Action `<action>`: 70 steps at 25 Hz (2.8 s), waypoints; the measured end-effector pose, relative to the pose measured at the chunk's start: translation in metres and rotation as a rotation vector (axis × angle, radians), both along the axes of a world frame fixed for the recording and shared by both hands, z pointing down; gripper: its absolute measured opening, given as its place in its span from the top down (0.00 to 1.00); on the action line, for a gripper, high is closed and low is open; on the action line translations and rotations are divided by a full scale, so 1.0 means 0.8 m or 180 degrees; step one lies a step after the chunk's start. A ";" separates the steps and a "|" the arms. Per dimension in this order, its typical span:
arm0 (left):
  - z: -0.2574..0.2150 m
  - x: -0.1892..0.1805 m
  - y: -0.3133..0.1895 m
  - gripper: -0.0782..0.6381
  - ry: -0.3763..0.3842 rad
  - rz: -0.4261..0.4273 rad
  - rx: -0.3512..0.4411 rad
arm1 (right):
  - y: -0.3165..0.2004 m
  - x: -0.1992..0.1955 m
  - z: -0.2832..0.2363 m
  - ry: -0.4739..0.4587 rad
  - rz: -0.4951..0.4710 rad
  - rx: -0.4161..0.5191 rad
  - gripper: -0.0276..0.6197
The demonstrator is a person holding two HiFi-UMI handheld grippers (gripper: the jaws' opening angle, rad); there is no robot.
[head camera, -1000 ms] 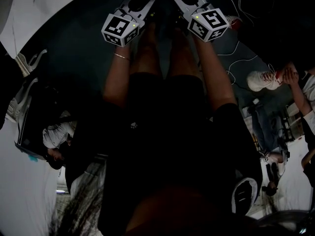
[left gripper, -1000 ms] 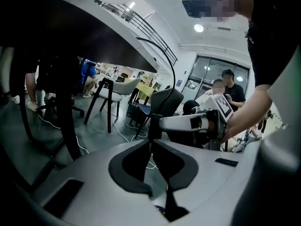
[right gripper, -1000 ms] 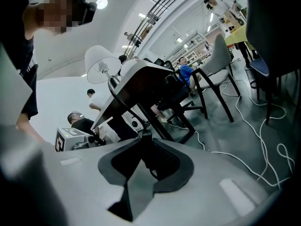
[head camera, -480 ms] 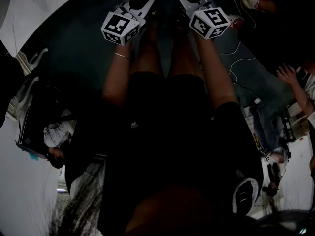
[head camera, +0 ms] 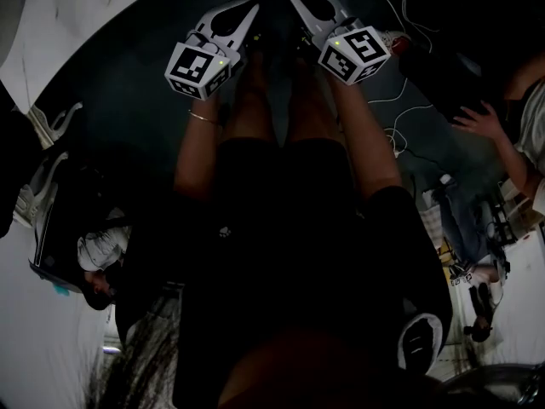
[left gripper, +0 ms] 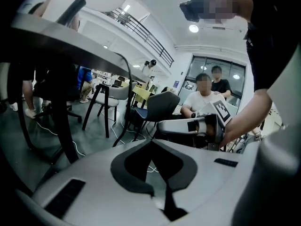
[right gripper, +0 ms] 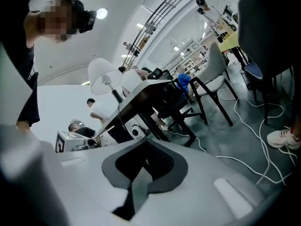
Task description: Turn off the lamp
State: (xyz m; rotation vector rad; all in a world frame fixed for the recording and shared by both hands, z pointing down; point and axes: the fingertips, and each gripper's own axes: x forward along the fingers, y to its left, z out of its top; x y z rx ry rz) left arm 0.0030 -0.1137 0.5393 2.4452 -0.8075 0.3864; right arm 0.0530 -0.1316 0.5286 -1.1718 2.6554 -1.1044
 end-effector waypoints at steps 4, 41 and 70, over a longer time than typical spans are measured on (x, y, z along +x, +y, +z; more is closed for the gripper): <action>-0.006 0.005 0.006 0.88 0.0019 0.0067 0.0101 | 0.010 -0.002 -0.012 -0.0073 -0.0052 0.0055 0.96; -0.240 0.001 0.007 0.88 0.0057 -0.0074 0.0556 | 0.038 0.009 -0.285 -0.0320 -0.0532 0.0914 0.96; -0.270 0.003 -0.016 0.88 0.0115 -0.0053 0.0811 | 0.028 0.018 -0.320 -0.0365 -0.0400 0.1069 0.96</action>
